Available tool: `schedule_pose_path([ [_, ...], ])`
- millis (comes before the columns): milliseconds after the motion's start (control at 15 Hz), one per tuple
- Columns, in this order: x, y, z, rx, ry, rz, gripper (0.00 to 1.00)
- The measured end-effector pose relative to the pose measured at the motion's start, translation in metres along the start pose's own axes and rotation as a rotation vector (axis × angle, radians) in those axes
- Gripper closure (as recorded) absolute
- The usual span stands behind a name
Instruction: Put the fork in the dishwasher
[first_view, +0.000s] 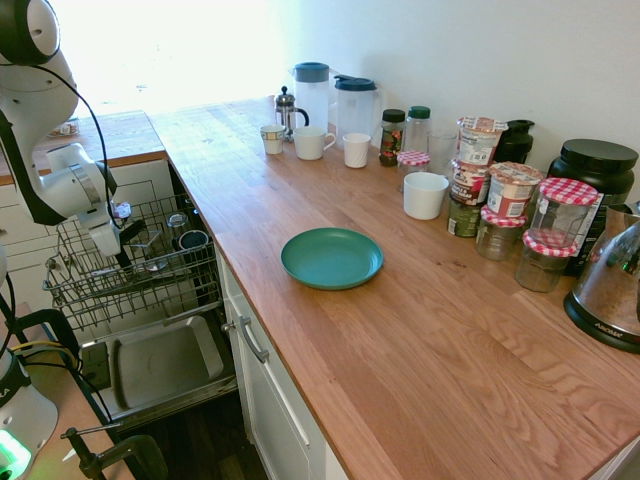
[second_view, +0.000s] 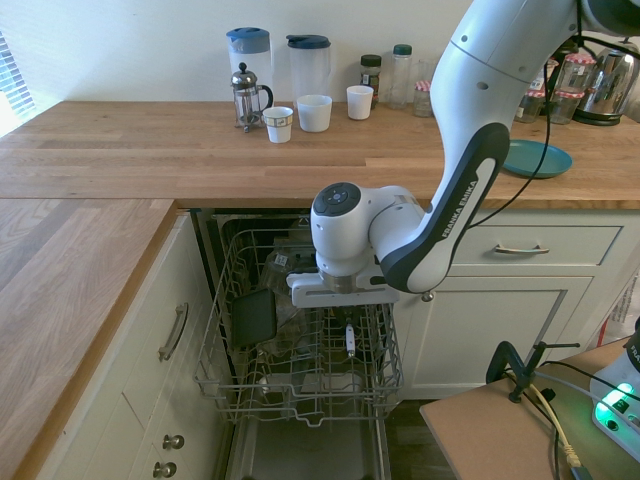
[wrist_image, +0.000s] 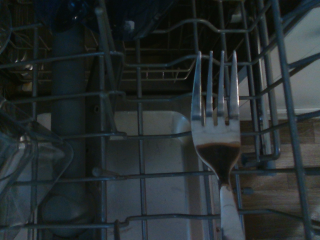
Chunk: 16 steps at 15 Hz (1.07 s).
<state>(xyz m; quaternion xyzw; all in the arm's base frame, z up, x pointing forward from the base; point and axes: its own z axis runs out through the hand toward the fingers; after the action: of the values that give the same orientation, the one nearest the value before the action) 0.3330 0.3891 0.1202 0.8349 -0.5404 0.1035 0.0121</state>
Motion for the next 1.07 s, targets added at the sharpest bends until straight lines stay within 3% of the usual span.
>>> schedule_pose_path([
  [133, 0.0, -0.005, 0.012, -0.002, 0.0, 0.002, 1.0],
  [200, -0.001, -0.006, 0.016, -0.004, 0.003, -0.001, 0.0],
  [1067, -0.004, -0.013, 0.027, 0.003, 0.022, -0.009, 0.0],
])
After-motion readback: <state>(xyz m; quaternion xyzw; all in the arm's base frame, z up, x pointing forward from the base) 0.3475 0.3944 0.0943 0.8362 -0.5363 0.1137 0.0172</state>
